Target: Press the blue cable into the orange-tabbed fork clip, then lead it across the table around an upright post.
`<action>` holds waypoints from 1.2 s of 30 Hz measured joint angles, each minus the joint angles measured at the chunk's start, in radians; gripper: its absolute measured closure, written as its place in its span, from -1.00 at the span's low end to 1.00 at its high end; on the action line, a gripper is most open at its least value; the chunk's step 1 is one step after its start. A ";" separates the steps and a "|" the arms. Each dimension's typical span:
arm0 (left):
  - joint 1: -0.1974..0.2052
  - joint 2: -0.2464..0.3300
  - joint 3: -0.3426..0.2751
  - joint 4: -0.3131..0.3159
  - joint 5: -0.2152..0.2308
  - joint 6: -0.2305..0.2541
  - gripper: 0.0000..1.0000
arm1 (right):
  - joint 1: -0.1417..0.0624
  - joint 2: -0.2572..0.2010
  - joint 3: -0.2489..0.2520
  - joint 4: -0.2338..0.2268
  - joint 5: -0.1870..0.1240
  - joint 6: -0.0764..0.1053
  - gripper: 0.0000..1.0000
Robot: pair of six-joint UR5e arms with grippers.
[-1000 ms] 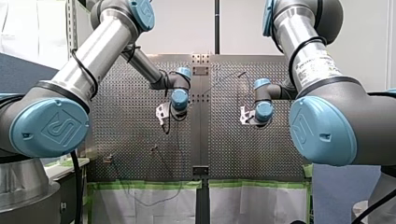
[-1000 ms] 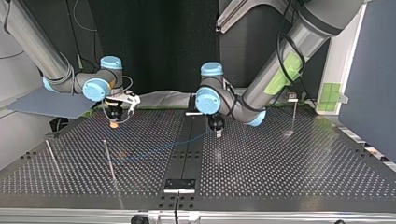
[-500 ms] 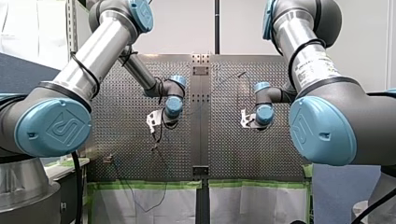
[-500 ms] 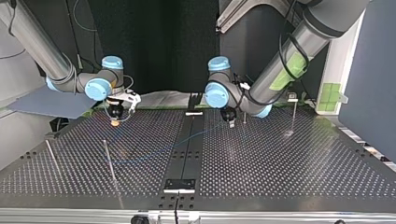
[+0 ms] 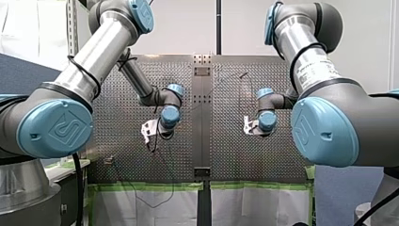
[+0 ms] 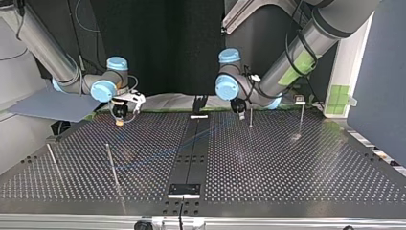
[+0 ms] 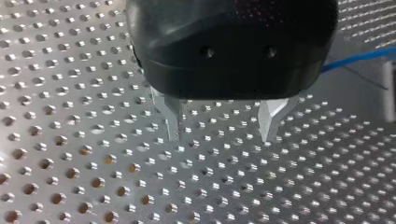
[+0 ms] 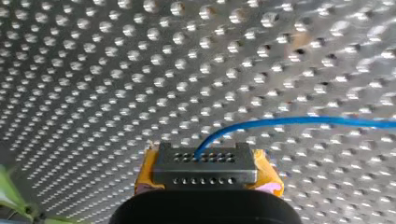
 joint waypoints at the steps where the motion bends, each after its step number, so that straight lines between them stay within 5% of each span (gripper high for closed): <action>1: 0.000 0.000 -0.008 0.004 0.004 0.001 -0.62 | -0.001 0.010 0.000 0.000 0.000 0.000 1.00; 13: 0.003 0.000 -0.022 0.061 0.066 0.003 -0.62 | -0.026 0.115 -0.001 -0.023 0.000 -0.029 1.00; 18: 0.004 0.000 -0.022 0.066 0.070 0.003 -0.62 | -0.042 0.161 0.000 -0.060 -0.001 -0.027 1.00; 36: 0.022 0.000 -0.070 -0.005 -0.055 0.060 -0.67 | -0.065 0.289 0.000 -0.102 -0.004 -0.014 1.00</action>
